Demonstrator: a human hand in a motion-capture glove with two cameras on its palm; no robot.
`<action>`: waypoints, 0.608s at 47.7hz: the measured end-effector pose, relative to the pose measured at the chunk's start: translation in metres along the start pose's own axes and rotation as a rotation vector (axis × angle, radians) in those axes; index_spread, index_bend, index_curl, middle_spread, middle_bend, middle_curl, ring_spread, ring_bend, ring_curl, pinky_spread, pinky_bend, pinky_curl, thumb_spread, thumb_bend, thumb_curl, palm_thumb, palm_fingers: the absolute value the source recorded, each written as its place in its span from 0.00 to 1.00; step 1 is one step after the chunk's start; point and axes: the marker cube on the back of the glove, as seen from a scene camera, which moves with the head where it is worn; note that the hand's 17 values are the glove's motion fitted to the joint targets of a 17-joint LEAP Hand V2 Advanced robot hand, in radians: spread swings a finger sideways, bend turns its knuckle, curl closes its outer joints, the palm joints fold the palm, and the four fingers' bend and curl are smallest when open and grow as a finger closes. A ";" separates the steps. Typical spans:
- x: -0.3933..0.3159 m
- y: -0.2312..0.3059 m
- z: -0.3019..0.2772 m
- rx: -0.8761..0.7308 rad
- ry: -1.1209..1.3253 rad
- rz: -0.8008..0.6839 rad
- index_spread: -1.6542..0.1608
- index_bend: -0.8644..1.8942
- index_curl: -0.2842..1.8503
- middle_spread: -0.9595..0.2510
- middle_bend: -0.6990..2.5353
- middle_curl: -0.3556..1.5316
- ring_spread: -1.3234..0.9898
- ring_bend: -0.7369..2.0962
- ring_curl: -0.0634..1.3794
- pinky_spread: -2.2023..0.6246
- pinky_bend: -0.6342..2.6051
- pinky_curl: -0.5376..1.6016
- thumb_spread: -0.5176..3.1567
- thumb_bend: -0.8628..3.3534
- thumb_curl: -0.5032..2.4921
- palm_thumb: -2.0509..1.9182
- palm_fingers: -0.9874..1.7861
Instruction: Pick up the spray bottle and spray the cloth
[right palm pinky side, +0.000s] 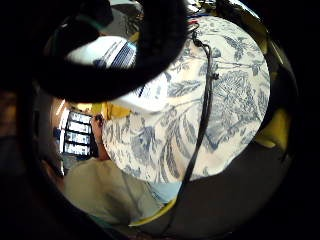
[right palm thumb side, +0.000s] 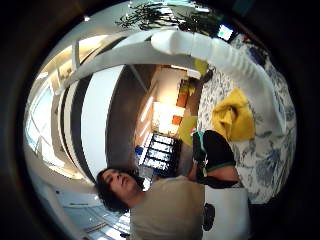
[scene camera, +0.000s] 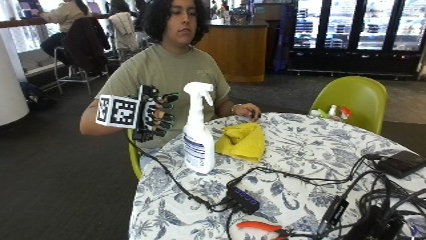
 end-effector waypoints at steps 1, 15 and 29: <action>0.000 0.005 -0.002 -0.008 0.010 0.003 0.73 0.39 0.32 0.76 0.33 0.45 0.54 0.47 0.37 0.81 0.39 0.48 0.38 0.19 0.35 0.73 0.40; 0.003 0.088 -0.037 -0.020 0.238 0.045 0.69 0.36 0.28 0.78 0.28 0.40 0.56 0.41 0.28 0.85 0.36 0.43 0.40 0.19 0.32 0.68 0.37; 0.002 0.107 -0.046 0.001 0.297 0.058 0.68 0.36 0.26 0.79 0.27 0.38 0.57 0.40 0.27 0.85 0.35 0.42 0.40 0.20 0.30 0.67 0.38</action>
